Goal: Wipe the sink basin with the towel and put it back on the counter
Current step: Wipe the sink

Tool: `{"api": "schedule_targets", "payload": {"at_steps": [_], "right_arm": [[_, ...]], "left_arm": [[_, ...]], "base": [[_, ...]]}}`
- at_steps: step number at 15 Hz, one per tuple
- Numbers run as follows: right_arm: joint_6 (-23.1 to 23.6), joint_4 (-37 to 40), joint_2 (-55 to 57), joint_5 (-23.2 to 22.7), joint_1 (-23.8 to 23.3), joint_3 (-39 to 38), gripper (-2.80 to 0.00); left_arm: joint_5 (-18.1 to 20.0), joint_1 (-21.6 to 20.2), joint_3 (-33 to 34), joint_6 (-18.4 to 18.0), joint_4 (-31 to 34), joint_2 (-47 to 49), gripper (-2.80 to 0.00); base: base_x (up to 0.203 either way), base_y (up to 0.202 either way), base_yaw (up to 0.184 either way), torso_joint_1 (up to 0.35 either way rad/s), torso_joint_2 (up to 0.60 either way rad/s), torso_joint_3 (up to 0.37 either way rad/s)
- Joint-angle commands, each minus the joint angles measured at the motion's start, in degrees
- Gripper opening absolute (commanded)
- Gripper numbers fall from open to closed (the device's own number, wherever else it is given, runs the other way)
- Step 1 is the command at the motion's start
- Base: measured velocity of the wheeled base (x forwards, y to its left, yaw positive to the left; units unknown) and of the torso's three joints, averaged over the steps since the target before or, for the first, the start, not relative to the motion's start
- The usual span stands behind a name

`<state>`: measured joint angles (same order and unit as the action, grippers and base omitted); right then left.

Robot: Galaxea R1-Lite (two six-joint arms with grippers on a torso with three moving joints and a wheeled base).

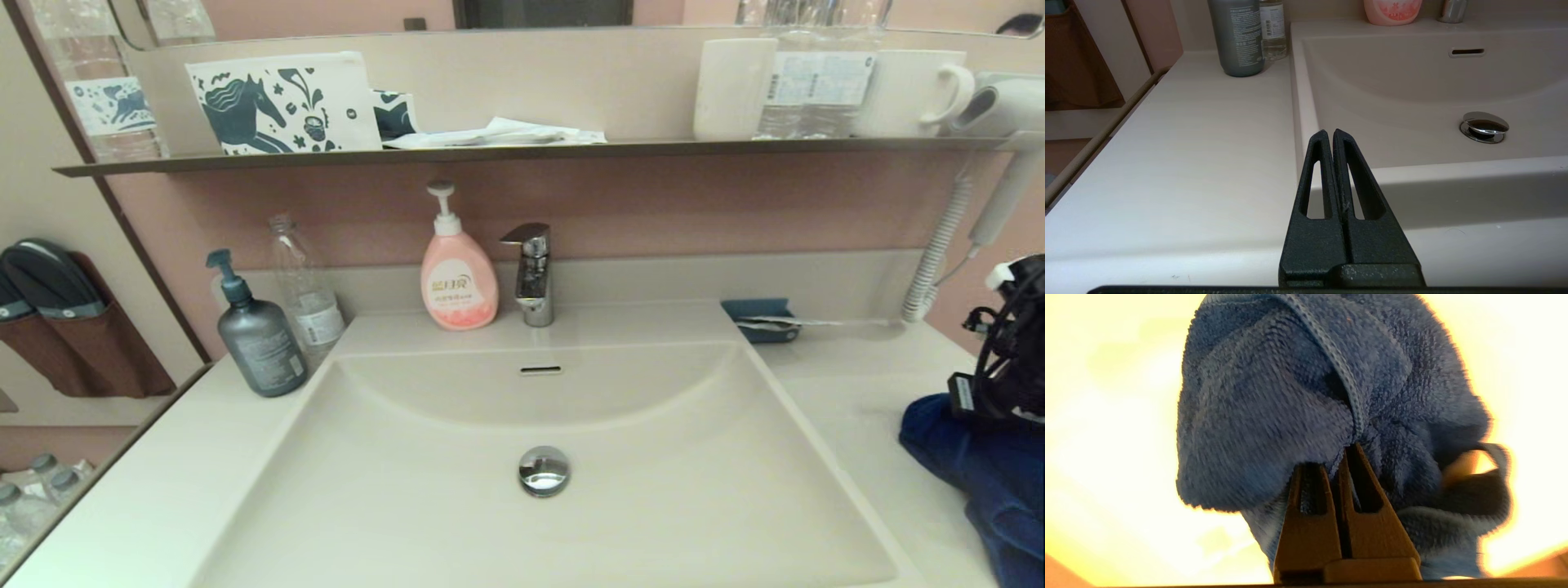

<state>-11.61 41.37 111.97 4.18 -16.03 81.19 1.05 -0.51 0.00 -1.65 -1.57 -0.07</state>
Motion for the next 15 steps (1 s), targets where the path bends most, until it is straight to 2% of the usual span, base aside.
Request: {"api": "schedule_targets", "payload": {"at_steps": [1, 5, 11, 15], "right_arm": [[-1.7, -2.1, 5.0, -0.2, 3.4, 2.0, -2.80], [-3.0, -17.3, 10.0, -0.5, 6.3, 3.2, -2.80], [-4.6, -18.4, 14.4, 0.5, 6.6, 12.1, -2.80], [-2.5, -18.1, 15.3, 2.9, 2.2, 15.3, -2.80]], "left_arm": [[0.1, 0.0, 0.0, 0.0, 0.0, 0.1, -2.80], [0.0, 0.0, 0.0, 0.0, -0.1, 0.1, -2.80], [0.1, 0.0, 0.0, 0.0, -0.1, 0.1, -2.80], [0.1, 0.0, 0.0, 0.0, -0.1, 0.1, -2.80]], "base": [[0.000, 0.000, 0.000, 0.000, 0.00, 0.000], [0.000, 0.000, 0.000, 0.000, 0.00, 0.000], [0.000, 0.000, 0.000, 0.000, 0.00, 0.000], [0.000, 0.000, 0.000, 0.000, 0.00, 0.000]]}}
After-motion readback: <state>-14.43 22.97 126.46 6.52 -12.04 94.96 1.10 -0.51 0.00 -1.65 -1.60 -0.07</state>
